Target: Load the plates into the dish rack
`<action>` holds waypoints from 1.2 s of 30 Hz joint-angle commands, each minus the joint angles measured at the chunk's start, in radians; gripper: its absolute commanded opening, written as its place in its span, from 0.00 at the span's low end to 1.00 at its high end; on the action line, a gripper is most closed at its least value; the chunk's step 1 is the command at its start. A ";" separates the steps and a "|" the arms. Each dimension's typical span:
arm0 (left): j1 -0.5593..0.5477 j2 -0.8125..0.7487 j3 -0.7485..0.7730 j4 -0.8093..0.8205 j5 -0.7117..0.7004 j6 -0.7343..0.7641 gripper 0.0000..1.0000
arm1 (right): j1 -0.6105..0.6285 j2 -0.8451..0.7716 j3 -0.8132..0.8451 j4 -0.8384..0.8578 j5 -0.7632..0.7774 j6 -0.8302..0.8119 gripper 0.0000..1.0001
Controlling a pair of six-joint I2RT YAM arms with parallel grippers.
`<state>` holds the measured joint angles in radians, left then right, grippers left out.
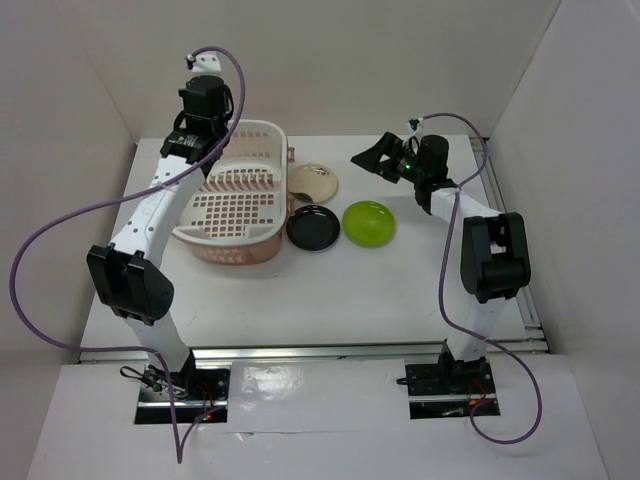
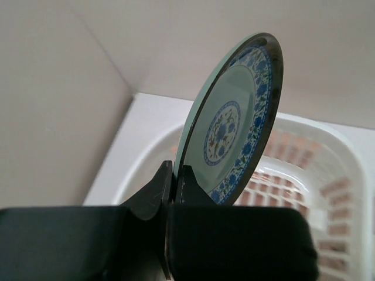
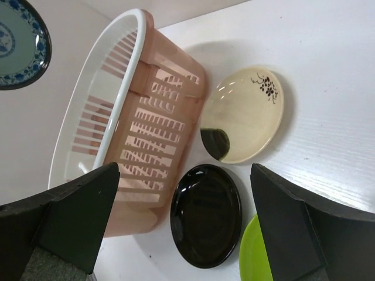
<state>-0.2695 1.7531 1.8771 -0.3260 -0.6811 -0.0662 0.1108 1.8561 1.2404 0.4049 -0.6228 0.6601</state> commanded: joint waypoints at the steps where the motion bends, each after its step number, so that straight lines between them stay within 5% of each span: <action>1: 0.039 -0.003 -0.067 0.185 -0.109 0.135 0.00 | -0.005 0.006 0.060 -0.006 0.021 -0.027 1.00; 9: 0.070 -0.014 -0.266 0.464 -0.178 0.387 0.00 | -0.005 0.038 0.080 -0.024 0.012 -0.027 1.00; 19: 0.088 -0.014 -0.395 0.487 -0.141 0.364 0.00 | -0.005 0.078 0.110 -0.015 -0.006 -0.017 1.00; 36: 0.098 0.040 -0.394 0.412 -0.143 0.212 0.00 | -0.005 0.069 0.071 0.015 -0.025 0.001 1.00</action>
<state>-0.1783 1.7840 1.4654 0.0544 -0.8139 0.1890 0.1108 1.9358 1.3022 0.3813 -0.6346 0.6518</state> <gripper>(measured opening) 0.066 0.999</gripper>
